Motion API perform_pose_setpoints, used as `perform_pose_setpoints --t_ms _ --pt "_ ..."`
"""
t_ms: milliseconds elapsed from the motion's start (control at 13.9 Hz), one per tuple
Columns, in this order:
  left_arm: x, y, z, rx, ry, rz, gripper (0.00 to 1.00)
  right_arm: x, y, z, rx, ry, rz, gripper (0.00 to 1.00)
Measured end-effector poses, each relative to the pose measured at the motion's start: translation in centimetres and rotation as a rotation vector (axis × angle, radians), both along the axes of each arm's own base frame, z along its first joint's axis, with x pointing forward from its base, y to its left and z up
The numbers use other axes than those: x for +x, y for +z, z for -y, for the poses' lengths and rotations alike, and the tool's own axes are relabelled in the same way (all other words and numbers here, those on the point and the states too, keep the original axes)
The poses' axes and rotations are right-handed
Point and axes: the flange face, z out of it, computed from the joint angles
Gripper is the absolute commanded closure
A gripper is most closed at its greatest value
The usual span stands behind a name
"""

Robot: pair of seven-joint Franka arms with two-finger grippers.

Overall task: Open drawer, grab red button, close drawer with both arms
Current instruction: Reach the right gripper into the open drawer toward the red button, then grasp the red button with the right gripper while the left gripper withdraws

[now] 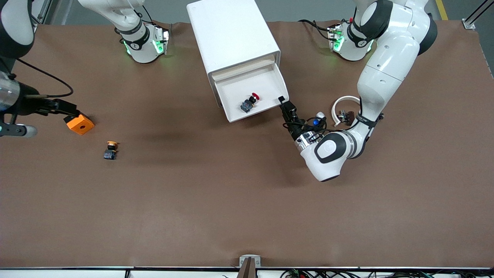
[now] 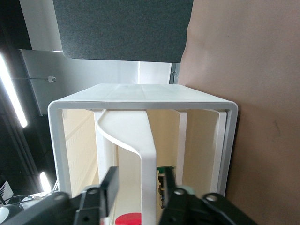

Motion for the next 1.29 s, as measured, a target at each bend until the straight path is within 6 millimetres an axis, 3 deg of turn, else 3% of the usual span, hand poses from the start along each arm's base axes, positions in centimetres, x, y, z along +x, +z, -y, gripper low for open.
perform_pose_setpoints --t_ms 216,575,791,1079,1295 --pt "0.1 0.0 -0.1 0.0 0.003 0.0 0.0 -1.2 0.5 -7.8 0.031 -0.201 -0.059 0.0" --pt "0.8 0.7 -0.3 -0.013 0.01 0.021 0.0 -3.4 0.7 -18.6 -0.018 -0.33 -0.035 0.0" --pt "2.0 2.9 -0.7 -0.091 -0.014 0.114 0.0 -6.4 0.2 -27.7 -0.037 -0.437 0.004 0.0" --pt "2.7 7.7 -1.2 -0.235 -0.13 0.322 0.0 -11.2 -3.5 -39.0 -0.058 -0.531 0.028 0.0" --pt "3.0 11.6 -1.7 -0.344 -0.231 0.473 0.0 -13.3 -7.6 -44.3 -0.074 -0.555 0.038 0.0"
